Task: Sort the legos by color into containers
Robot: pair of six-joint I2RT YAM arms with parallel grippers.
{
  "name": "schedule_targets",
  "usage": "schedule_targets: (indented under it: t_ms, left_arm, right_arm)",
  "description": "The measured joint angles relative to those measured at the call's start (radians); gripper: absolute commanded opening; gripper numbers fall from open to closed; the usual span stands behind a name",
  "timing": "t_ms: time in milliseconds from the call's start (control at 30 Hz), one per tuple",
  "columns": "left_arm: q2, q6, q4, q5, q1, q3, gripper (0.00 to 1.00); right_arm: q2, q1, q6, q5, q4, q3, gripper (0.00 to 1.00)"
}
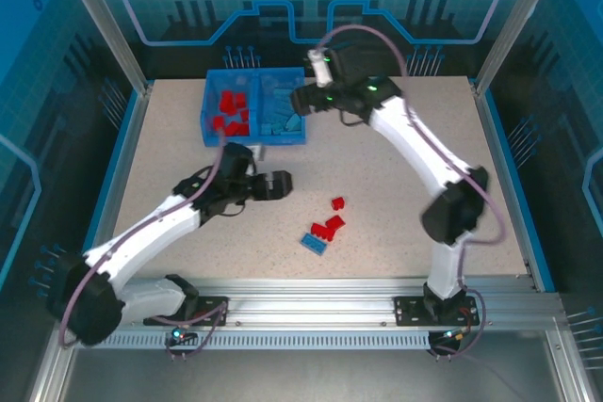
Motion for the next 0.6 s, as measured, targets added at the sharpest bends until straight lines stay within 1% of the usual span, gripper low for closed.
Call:
schedule_targets:
  t_ms: [133,200,300,400,500,600]
  left_arm:
    - [0.238,0.100,0.003,0.000,-0.138,0.170,0.98]
    - [0.352,0.149,-0.004,0.019,-0.177,0.255,0.98]
    - [0.515,0.237,-0.036,0.065,-0.193,0.381,0.94]
    - [0.640,0.333,-0.078,0.097,-0.192,0.476,0.88]
    - [0.706,0.412,-0.109,0.111,-0.192,0.507,0.82]
    - [0.737,0.470,-0.123,0.113,-0.192,0.510,0.74]
  right_arm:
    - [-0.296,-0.094,0.035,0.008,0.024,-0.345,1.00]
    - [-0.398,-0.126,0.056,0.013,0.020,-0.473,1.00]
    - [-0.507,-0.157,0.096,0.013,0.009,-0.622,1.00]
    - [-0.615,-0.177,0.166,0.053,-0.016,-0.763,1.00]
    - [-0.710,-0.196,0.241,0.078,-0.040,-0.877,1.00]
    - [-0.769,-0.215,0.296,0.083,-0.050,-0.952,1.00]
